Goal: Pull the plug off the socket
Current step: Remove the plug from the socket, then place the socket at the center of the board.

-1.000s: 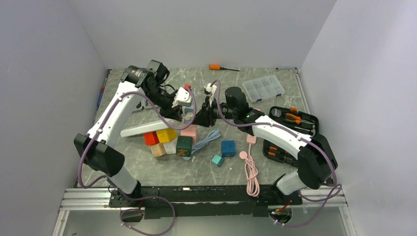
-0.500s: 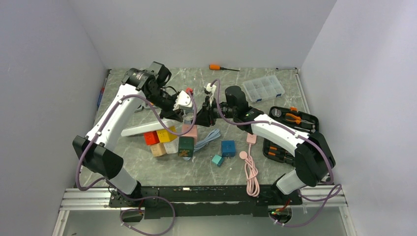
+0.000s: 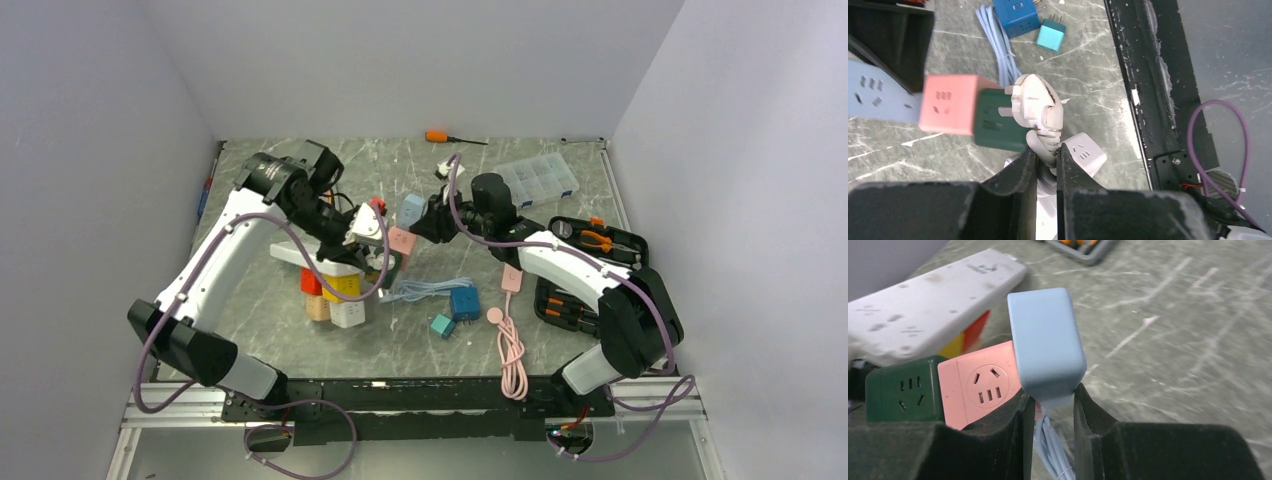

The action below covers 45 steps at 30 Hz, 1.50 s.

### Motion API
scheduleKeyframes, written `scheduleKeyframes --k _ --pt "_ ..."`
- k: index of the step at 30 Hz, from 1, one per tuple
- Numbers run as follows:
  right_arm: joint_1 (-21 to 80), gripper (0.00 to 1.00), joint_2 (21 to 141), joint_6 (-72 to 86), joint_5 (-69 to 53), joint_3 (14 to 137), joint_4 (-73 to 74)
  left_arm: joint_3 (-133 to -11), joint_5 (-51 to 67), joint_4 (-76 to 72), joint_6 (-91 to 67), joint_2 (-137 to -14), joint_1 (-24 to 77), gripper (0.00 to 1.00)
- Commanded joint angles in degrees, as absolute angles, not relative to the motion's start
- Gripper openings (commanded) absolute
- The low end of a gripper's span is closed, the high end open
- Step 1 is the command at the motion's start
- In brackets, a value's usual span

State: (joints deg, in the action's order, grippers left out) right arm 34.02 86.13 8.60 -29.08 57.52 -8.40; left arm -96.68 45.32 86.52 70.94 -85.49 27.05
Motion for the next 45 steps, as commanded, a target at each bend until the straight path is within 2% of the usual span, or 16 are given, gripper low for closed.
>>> scheduleKeyframes --k 1,6,10,15,24,32,36,42,43,44,45 --pt "32.39 0.0 83.68 9.0 -23.22 56.99 -11.17 -97.14 51.43 90.28 72.4 -81.92 25.12 0.0" --pt "32.35 0.0 83.0 8.7 -26.15 56.48 -12.01 -98.36 49.36 86.07 69.71 -85.02 23.16 0.0" --pt "32.36 0.0 81.49 8.59 -28.54 55.26 -11.72 -94.89 40.94 70.17 60.24 -86.63 19.47 0.0" --pt "31.67 0.0 78.25 8.71 -29.03 52.98 -10.99 -93.79 34.62 60.49 55.16 -90.61 16.09 0.0" --pt "28.57 0.0 71.62 12.25 -31.57 48.99 -11.92 -90.77 26.58 47.04 39.13 -99.1 16.57 0.0" --pt "27.77 0.0 68.54 12.91 -31.72 47.26 -10.9 -85.58 22.51 38.98 31.8 -103.98 17.31 0.0" --pt "27.78 0.0 67.88 13.0 -31.67 46.83 -10.45 -87.85 22.36 39.15 29.29 -107.79 17.23 0.11" --pt "27.73 0.0 66.33 12.24 -30.69 47.02 -8.54 -91.37 22.62 38.09 24.34 -112.39 16.06 0.06" --pt "27.81 0.0 66.2 12.19 -30.6 46.96 -8.38 -91.74 23.02 37.94 23.55 -112.93 16.08 0.08" --pt "27.72 0.0 66.11 12.2 -30.57 46.94 -8.29 -91.95 23.94 37.89 22.88 -113.34 16.2 0.14" --pt "27.72 0.0 66.17 12.21 -30.51 46.93 -8.2 -92.28 25.04 38.27 22.64 -113.57 16.25 0.33"
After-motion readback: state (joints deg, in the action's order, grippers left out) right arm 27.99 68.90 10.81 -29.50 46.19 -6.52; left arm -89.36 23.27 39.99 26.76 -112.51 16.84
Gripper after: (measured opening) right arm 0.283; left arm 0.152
